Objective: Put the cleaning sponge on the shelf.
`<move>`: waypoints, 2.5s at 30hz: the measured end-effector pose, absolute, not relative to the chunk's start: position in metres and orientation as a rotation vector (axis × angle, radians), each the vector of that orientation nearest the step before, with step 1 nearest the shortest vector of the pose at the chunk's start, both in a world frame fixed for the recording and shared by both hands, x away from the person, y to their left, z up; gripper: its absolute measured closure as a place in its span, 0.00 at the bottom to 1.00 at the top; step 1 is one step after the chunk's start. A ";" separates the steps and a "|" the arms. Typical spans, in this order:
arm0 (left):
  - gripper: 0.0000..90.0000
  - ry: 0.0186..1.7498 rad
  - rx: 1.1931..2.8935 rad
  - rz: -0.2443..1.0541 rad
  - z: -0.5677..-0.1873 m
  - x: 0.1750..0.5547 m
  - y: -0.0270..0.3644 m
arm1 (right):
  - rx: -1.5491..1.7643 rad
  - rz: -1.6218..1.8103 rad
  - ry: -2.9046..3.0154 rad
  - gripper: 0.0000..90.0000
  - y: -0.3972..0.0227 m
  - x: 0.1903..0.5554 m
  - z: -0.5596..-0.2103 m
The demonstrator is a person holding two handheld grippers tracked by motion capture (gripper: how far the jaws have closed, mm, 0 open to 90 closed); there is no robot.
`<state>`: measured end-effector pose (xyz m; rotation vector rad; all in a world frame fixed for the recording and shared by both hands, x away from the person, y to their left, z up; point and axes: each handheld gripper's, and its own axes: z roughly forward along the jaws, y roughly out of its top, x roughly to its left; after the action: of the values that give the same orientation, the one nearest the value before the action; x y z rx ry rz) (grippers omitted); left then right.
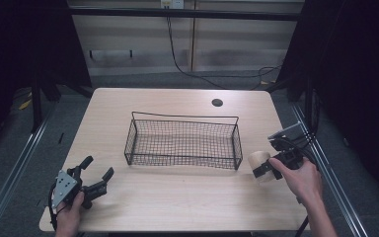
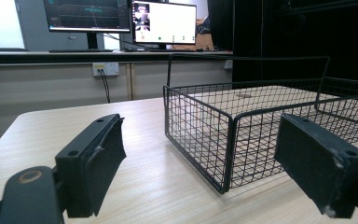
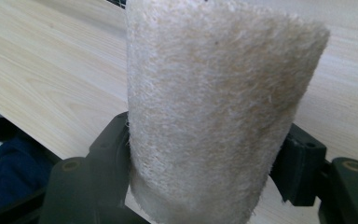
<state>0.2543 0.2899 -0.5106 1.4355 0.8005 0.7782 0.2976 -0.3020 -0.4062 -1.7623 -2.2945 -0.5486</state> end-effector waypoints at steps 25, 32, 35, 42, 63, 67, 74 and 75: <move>0.17 0.800 1.436 0.778 -0.511 0.254 0.290 | -1.745 -0.667 -2.279 0.35 -0.296 0.305 -0.374; 0.17 0.800 1.435 0.779 -0.511 0.254 0.290 | -1.714 -0.678 -2.287 0.35 -0.291 0.311 -0.368; 0.17 0.800 1.436 0.778 -0.511 0.254 0.290 | -1.707 -0.662 -2.310 0.35 -0.284 0.317 -0.364; 0.17 0.800 1.435 0.778 -0.511 0.254 0.290 | -1.685 -0.649 -2.327 0.35 -0.269 0.326 -0.361; 0.17 0.795 1.439 0.778 -0.511 0.255 0.290 | -1.712 -0.631 -2.310 0.35 -0.242 0.351 -0.347; 0.17 0.800 1.434 0.778 -0.511 0.255 0.290 | -1.756 -0.605 -2.289 0.35 -0.238 0.357 -0.349; 0.17 0.799 1.434 0.776 -0.511 0.254 0.290 | -1.788 -0.589 -2.282 0.35 -0.230 0.365 -0.351; 0.17 0.799 1.435 0.778 -0.511 0.255 0.290 | -1.789 -0.585 -2.285 0.35 -0.227 0.367 -0.351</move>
<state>0.2545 0.2900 -0.5107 1.4347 0.7994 0.7776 0.3665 -0.2271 -0.3511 -1.7893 -2.2852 -0.5855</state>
